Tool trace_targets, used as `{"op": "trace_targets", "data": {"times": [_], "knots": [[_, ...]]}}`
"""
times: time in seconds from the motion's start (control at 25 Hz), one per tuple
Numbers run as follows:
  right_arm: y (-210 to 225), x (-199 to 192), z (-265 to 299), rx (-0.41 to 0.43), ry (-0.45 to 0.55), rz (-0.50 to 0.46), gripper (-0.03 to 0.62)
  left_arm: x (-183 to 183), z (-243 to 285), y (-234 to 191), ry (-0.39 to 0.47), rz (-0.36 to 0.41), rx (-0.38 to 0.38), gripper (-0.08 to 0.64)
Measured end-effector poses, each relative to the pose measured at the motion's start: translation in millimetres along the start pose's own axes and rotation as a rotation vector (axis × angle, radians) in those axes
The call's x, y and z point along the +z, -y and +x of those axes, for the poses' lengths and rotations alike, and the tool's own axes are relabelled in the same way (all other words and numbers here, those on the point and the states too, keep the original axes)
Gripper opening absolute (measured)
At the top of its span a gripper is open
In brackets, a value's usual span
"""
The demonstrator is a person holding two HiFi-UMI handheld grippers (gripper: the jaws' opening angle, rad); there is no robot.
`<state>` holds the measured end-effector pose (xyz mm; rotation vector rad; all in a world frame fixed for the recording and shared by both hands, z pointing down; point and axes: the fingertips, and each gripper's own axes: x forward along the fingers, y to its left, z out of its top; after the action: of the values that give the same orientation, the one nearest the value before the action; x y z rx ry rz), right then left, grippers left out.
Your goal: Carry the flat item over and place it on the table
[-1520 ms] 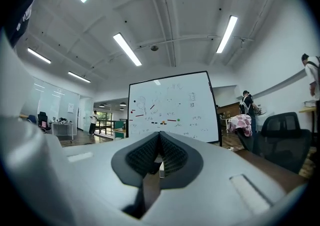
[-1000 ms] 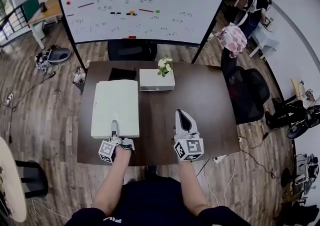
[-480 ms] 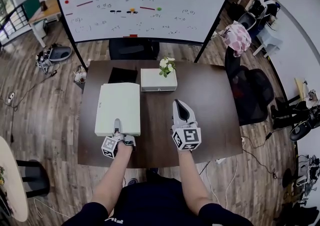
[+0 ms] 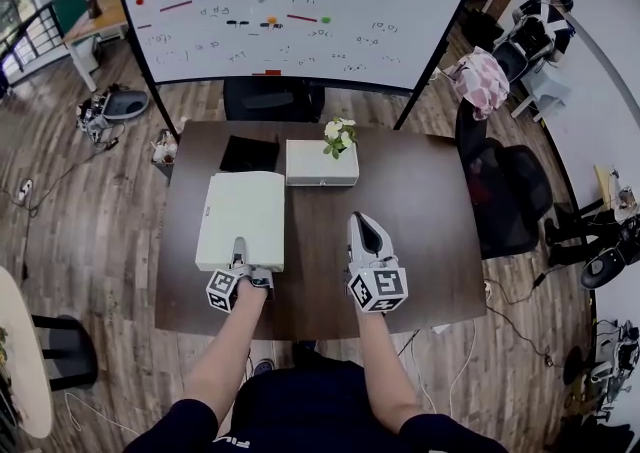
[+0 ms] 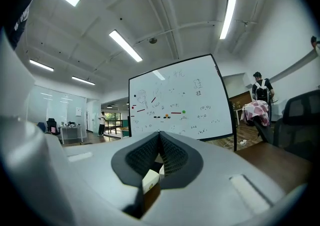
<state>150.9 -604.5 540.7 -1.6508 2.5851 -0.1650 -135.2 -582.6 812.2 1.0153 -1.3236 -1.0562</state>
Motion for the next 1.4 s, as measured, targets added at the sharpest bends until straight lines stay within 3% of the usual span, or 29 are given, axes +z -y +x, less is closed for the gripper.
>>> {"op": "trace_targets", "data": {"times": [0.36,0.44,0.52,0.56,0.72,0.84,1.12,1.4], "knots": [[-3.3,-10.1,-1.6,0.011,-0.019,0.02,0.008,-0.4,12.3,2.0,-0.003,-0.022,0.079,0.295],[-5.5,-11.8,-2.1,0.017,-0.022,0.022,0.008,1.2,15.2,-4.1,-0.008,0.002,0.16,0.339],[-6.7,-12.3,-2.0,0.02,-0.023,0.026,0.008,-0.6,16.3,-12.5,-0.034,0.031,0.253,0.464],[-6.9,-12.1,-2.2,0.021,-0.021,0.028,0.008,-2.4,15.2,-15.8,-0.046,0.04,0.288,0.491],[-6.4,-10.0,-3.2,0.016,-0.017,0.03,0.008,-4.3,-1.1,-33.5,-0.042,0.053,0.428,0.551],[-7.8,-10.4,-4.1,0.013,-0.019,0.03,0.008,-2.7,-18.0,-45.6,-0.012,0.006,0.531,0.589],[-13.3,-8.1,-5.0,0.018,-0.018,0.029,0.008,-4.4,-23.0,-24.8,-0.022,0.011,0.481,0.595],[-14.6,-1.1,-5.6,0.019,0.001,0.044,0.008,-17.2,-27.9,36.0,-0.043,-0.013,0.295,0.597]]}}
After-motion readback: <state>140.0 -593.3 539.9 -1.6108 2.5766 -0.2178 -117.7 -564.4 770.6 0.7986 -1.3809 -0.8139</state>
